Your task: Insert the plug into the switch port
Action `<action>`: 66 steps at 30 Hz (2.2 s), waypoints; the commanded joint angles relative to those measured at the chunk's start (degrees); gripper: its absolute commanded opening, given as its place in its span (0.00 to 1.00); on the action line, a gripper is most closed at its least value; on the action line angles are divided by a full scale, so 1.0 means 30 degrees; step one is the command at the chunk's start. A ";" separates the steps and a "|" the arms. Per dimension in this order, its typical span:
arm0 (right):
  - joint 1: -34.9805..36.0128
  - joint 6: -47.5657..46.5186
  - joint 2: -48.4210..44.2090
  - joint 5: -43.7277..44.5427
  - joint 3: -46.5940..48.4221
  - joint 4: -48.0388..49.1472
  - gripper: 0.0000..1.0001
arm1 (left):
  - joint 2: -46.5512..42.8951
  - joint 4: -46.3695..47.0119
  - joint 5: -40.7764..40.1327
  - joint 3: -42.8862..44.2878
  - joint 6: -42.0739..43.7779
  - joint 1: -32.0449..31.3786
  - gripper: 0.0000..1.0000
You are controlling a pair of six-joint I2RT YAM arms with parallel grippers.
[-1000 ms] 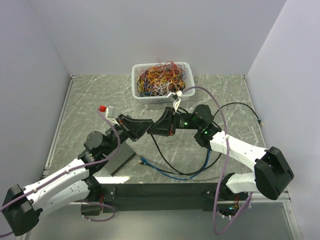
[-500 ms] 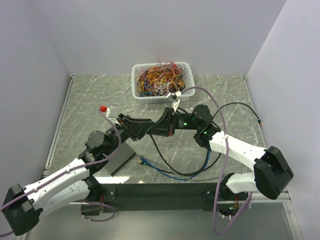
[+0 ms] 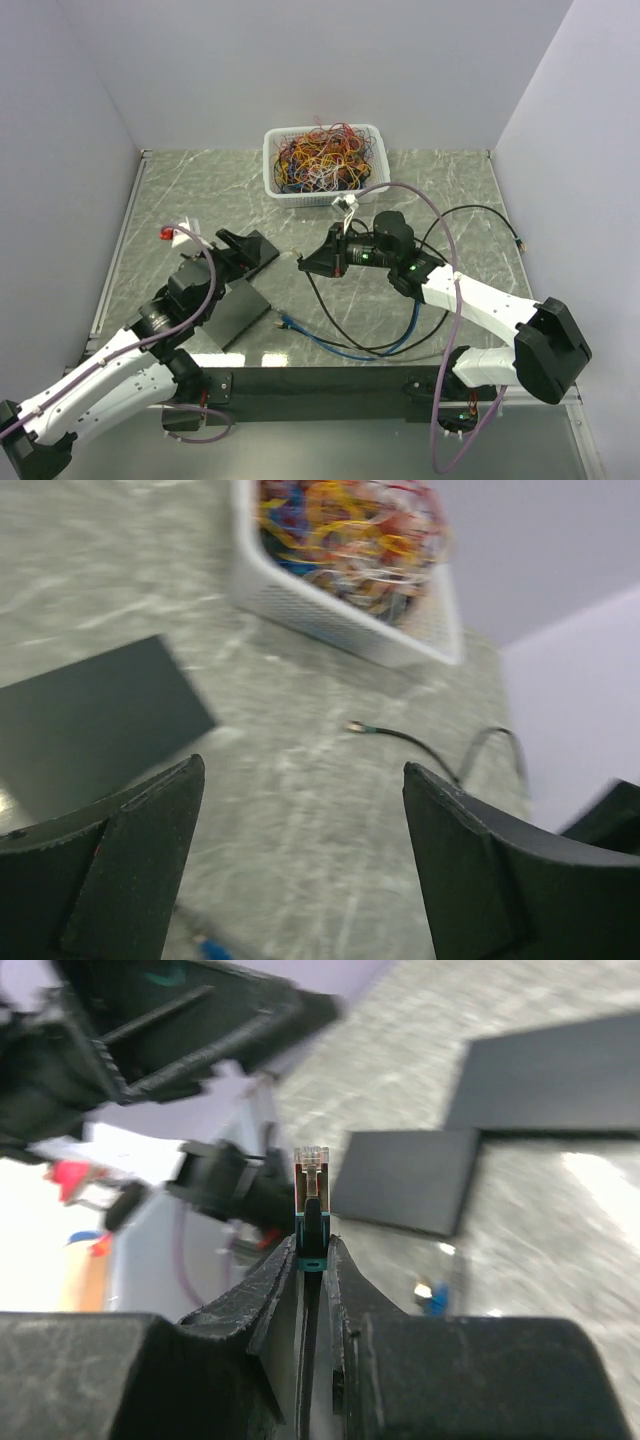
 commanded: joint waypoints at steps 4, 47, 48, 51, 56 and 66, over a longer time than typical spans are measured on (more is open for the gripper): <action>-0.0034 -0.3259 -0.0461 0.3573 0.0748 -0.3642 0.00 | -0.1229 -0.4225 -0.3817 0.0417 -0.0395 0.0436 0.92; -0.0063 -0.4025 0.0095 0.5040 -0.0042 -0.3997 0.00 | 1.2330 0.5002 0.9365 -0.2455 -0.1330 1.1454 0.89; -0.0034 -0.4054 0.0153 0.5070 -0.0043 -0.3996 0.00 | 1.2625 0.5439 0.9570 -0.2368 -0.1418 1.1395 0.88; -0.0034 -0.4054 0.0388 0.5158 0.0045 -0.3996 0.00 | 1.3797 0.5969 0.9659 -0.2046 -0.1594 1.0869 0.88; -0.0034 -0.4024 0.0769 0.5187 0.0046 -0.3996 0.00 | 1.5408 0.6557 0.9455 -0.1052 -0.1624 0.9784 0.87; -0.0063 -0.4113 0.1675 0.5744 0.0133 -0.4084 0.00 | 1.2573 0.4332 0.7557 -0.0785 -0.0337 0.9520 0.90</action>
